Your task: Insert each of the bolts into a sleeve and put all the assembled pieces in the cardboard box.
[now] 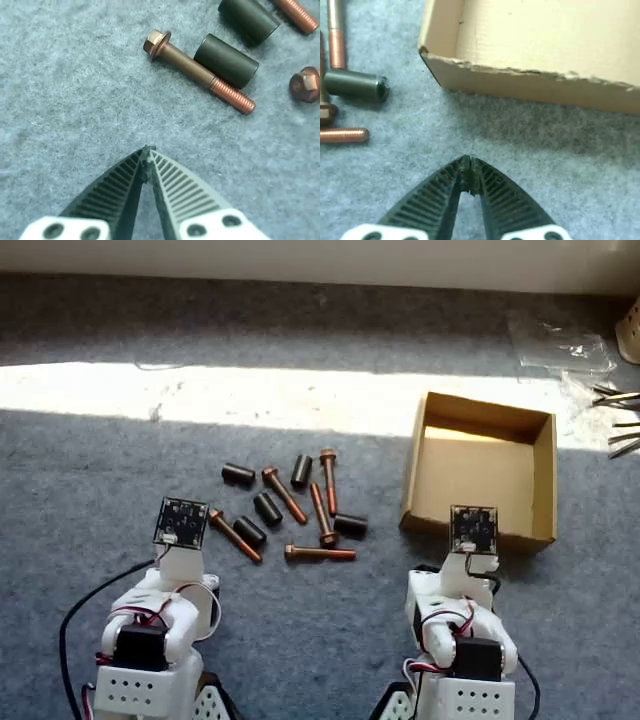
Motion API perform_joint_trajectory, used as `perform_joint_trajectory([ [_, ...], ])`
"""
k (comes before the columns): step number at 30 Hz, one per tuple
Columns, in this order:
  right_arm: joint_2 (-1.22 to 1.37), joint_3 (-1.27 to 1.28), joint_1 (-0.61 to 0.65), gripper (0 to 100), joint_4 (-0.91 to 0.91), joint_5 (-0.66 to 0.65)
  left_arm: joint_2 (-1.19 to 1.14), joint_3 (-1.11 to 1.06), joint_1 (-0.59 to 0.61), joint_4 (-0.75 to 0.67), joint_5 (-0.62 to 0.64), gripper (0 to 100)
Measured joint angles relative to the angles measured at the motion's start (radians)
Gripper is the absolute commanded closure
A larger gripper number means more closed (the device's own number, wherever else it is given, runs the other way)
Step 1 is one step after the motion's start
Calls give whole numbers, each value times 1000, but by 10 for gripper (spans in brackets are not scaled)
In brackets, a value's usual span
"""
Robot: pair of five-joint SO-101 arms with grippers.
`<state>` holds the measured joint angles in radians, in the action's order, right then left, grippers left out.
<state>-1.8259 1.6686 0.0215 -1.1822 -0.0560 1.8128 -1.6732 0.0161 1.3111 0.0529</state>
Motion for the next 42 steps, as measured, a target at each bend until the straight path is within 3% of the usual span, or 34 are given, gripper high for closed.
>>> perform_joint_trajectory([
  [4, 0, 0, 0, 988, 0, 0, -2, 0, 2, -17, 0, 991],
  [12, 0, 0, 0, 988, 106, 0, -6, -2, 2, -284, 0, 990],
  [19, 0, 0, 0, 988, 227, 0, -6, -2, 2, -411, 0, 990],
  [24, 0, 0, 0, 988, 264, -101, -8, 52, 109, -473, 0, 990],
  [29, 0, -11, 0, 988, 264, -296, -8, 146, 226, -491, 0, 989],
  [35, 0, 0, 0, 988, 279, -324, -6, 155, 233, -470, 0, 989],
  [42, 0, 0, -2, 988, 358, -325, -5, 146, 224, -333, -2, 989],
])
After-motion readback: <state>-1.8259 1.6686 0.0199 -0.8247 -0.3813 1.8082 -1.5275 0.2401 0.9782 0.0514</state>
